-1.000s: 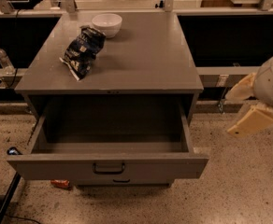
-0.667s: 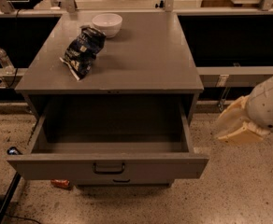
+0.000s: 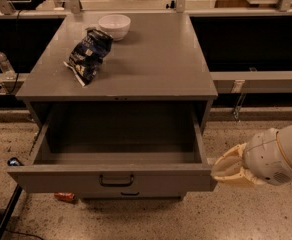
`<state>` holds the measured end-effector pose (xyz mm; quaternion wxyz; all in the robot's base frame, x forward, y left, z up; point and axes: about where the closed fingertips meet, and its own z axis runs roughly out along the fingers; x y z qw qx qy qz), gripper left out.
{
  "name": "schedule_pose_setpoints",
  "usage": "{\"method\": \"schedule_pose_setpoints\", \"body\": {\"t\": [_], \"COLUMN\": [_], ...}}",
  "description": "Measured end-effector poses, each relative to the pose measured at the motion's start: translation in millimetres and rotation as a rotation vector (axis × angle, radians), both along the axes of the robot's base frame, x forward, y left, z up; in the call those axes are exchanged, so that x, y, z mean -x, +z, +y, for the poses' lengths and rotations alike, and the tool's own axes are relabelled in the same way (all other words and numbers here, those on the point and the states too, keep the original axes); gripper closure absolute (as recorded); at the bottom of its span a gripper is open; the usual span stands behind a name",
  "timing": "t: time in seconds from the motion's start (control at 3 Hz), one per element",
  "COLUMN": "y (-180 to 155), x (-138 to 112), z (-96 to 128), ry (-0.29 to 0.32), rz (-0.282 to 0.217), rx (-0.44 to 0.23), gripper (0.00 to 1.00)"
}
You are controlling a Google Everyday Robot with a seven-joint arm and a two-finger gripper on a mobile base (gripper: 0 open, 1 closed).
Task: Close top drawer
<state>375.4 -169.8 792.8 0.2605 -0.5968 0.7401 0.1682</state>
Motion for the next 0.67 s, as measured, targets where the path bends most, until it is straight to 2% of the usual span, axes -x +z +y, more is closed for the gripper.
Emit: {"method": "schedule_pose_setpoints", "body": {"t": [0.33, 0.67], "y": [0, -21], "x": [0, -5], "z": [0, 7], "ry": [0.0, 0.001], "rz": [0.0, -0.016], "rx": [0.0, -0.012], "gripper": [1.0, 1.0]}}
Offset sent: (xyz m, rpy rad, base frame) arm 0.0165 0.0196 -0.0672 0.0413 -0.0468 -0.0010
